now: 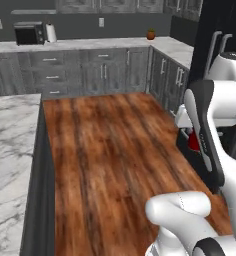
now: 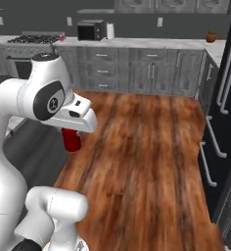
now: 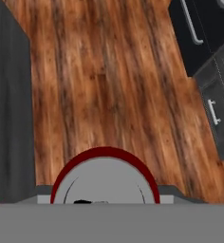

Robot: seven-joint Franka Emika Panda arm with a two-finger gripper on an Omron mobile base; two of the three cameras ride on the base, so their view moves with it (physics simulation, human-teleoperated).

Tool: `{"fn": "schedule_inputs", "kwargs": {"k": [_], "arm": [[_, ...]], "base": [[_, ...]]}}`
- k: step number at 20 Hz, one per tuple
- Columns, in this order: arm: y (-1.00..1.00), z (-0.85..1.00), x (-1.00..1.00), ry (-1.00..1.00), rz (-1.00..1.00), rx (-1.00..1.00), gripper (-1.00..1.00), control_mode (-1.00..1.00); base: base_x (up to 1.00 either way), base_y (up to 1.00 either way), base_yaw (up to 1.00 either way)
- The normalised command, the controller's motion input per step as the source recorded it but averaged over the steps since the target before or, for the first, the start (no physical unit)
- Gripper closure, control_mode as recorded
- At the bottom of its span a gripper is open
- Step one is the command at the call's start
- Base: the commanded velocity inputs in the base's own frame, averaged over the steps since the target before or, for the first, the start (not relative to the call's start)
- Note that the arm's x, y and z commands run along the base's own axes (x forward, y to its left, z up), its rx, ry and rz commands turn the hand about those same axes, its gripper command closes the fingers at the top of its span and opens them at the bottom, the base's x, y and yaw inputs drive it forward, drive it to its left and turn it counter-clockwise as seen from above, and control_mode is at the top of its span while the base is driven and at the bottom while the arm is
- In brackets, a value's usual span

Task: Four empty soda cans are scattered around the kitchen. Gather all the cans and cluster them next to the stove for recycling.

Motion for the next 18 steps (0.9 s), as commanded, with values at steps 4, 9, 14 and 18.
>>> {"fn": "schedule_inputs", "kwargs": {"k": [4, 9, 14, 18], "arm": [[0.00, 0.00, 0.00, 0.00, 0.00, 0.00, 1.00, 1.00], [0.00, 0.00, 0.00, 0.00, 0.00, 0.00, 1.00, 1.00], [0.00, 0.00, 0.00, 0.00, 0.00, 0.00, 1.00, 1.00], [0.00, 0.00, 0.00, 0.00, 0.00, 0.00, 1.00, 1.00]], "base": [[1.00, 0.41, 0.00], [1.00, 0.30, 0.00], [1.00, -0.50, 0.00], [1.00, -0.65, 0.00]]}}
